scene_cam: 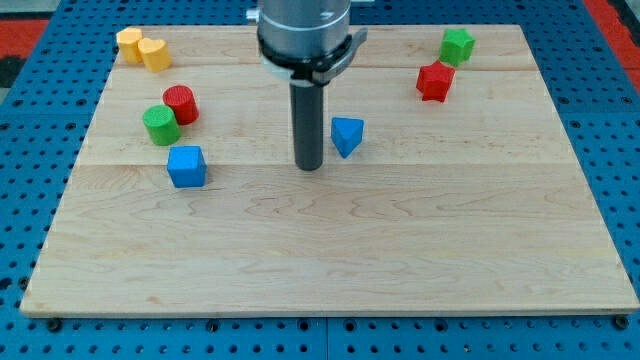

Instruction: Move the triangle at the top center

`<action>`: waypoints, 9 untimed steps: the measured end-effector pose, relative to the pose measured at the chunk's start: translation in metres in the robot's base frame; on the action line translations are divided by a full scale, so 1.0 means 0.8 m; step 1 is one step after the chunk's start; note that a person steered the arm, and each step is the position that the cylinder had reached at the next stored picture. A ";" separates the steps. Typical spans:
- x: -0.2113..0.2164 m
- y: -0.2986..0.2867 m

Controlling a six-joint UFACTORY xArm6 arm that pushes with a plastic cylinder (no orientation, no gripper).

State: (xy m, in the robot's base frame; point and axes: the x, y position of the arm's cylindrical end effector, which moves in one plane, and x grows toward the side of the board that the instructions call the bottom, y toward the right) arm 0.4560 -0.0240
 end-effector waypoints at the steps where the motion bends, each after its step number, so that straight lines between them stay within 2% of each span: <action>1: 0.068 0.007; 2: 0.113 0.027; 4: 0.122 0.098; 7: 0.136 0.099; 8: 0.129 0.107; 9: 0.055 0.106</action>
State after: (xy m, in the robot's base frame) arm 0.4998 0.0607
